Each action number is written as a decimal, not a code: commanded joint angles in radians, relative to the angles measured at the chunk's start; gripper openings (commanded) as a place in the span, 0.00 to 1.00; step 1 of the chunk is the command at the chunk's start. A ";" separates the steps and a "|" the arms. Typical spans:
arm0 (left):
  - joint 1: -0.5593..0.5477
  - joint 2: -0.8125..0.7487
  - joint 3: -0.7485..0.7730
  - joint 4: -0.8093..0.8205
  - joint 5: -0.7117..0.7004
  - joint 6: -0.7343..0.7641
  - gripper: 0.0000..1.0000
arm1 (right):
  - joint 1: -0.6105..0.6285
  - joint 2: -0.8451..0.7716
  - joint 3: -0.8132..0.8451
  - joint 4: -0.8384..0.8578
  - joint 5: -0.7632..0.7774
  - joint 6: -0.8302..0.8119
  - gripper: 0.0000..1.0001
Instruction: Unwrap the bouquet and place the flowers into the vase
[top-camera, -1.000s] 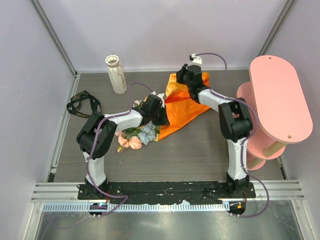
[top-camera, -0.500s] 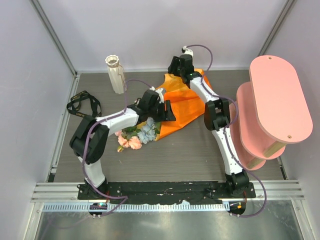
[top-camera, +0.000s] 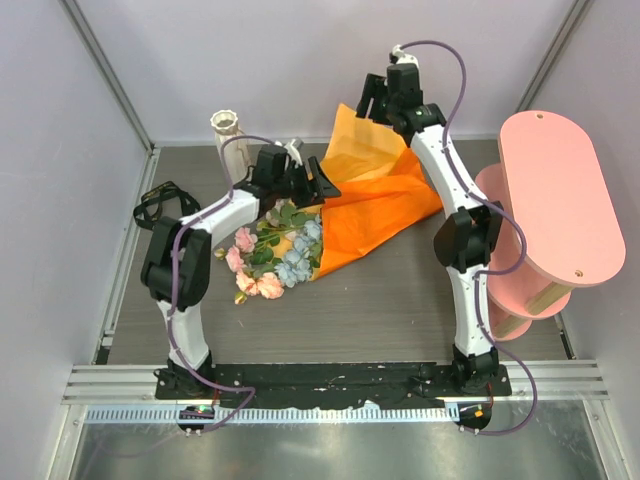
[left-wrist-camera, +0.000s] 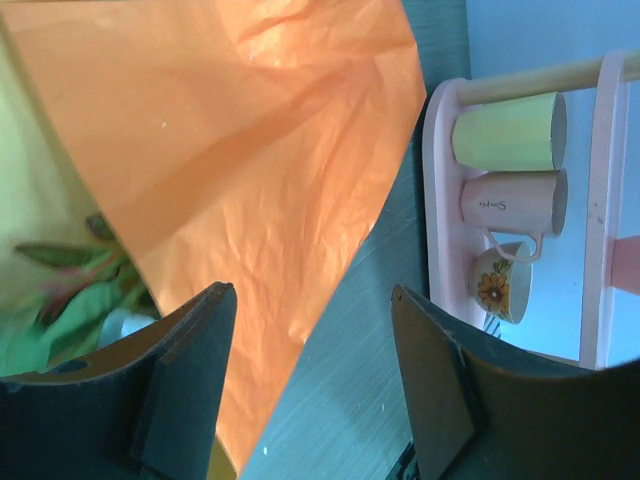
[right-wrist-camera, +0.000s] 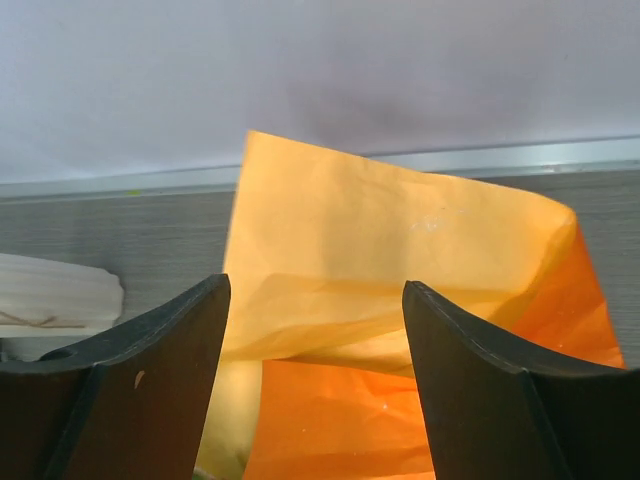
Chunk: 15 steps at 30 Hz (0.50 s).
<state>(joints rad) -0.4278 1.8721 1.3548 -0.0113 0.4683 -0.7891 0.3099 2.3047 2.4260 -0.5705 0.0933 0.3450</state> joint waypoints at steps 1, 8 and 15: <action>-0.005 0.171 0.159 -0.012 0.148 0.010 0.64 | -0.002 -0.082 0.064 -0.095 0.002 -0.023 0.75; 0.024 0.410 0.505 -0.110 0.063 0.014 0.60 | 0.023 -0.319 -0.384 -0.045 -0.023 -0.029 0.70; 0.023 0.326 0.479 -0.219 0.076 0.136 0.67 | 0.018 -0.246 -0.369 -0.034 0.057 -0.204 0.71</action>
<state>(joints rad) -0.4088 2.3131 1.8530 -0.1696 0.5194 -0.7376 0.3290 1.9999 1.9663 -0.6292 0.1154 0.2737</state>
